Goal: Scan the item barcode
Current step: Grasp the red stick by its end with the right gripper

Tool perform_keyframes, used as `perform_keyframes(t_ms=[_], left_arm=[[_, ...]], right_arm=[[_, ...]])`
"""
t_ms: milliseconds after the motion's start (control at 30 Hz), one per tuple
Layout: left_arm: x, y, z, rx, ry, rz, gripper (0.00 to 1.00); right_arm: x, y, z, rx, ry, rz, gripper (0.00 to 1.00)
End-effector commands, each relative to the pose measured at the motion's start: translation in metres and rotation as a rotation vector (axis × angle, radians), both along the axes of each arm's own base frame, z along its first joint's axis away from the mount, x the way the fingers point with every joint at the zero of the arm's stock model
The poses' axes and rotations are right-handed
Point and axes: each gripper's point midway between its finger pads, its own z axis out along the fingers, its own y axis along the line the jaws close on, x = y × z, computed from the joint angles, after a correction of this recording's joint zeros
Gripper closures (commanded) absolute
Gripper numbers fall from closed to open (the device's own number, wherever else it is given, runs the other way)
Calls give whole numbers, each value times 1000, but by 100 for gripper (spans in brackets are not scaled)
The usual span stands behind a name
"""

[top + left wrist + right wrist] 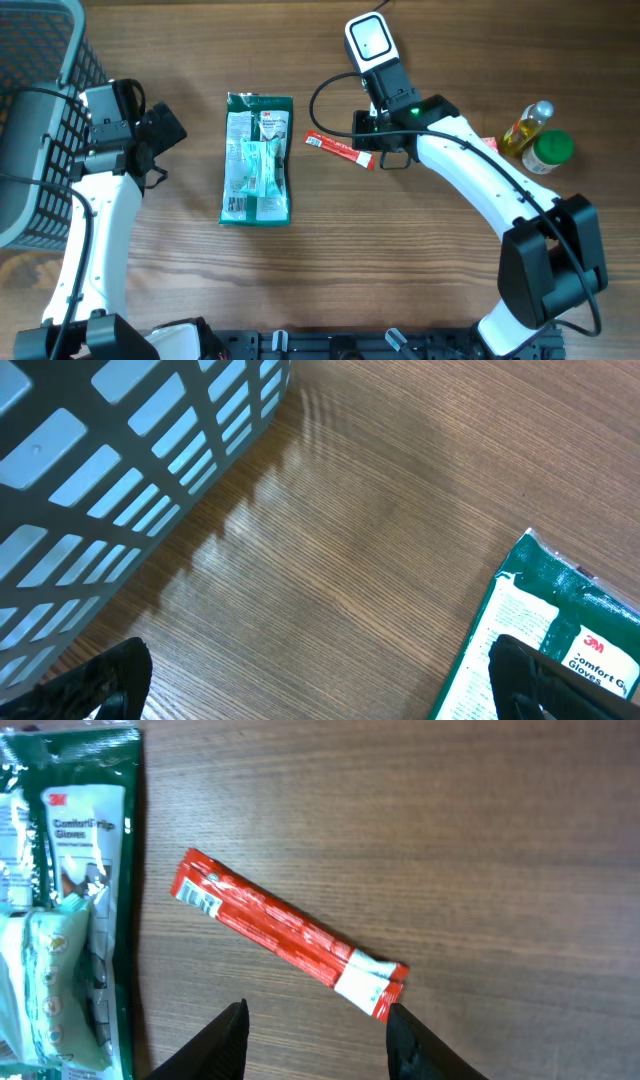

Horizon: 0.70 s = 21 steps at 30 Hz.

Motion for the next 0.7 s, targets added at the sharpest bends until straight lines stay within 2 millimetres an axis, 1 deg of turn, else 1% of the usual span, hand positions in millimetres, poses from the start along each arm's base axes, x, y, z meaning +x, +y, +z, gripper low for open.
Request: perform_keyframes(t_ms=[0,67,167,233,300,400,533,633,667], left_arm=[[3,1,7,8,-15,-11,0],[3,1,7,8,-15,-11,0],[3,1,7,8,-15,-11,0],[3,1,7,8,-15,-11,0],[3,1,7,8,-15,-11,0],[3,1,7,8,-15,-11,0],[3,1,7,8,-15,-11,0],[3,1,7,8,-15,-11,0],[3,1,7,8,-15,-11,0]], right_arm=[[-7,-4,-22,8,76,-111,54],[-7,-4,-31,-1,93,-117,54],[-8,-4,-49,-17,128,-150,55],[-5,-10,-58,-57,120,-171,55],[-5,-14,-63,-81,125,-197,55],[-6,-13,-67,-86,133,-194,55],[-6,-16,-73,-123,124,-222,56],[-10,-13,-82,-130,145,-223,62],[-12,-11,-85,-131,152,-228,62]])
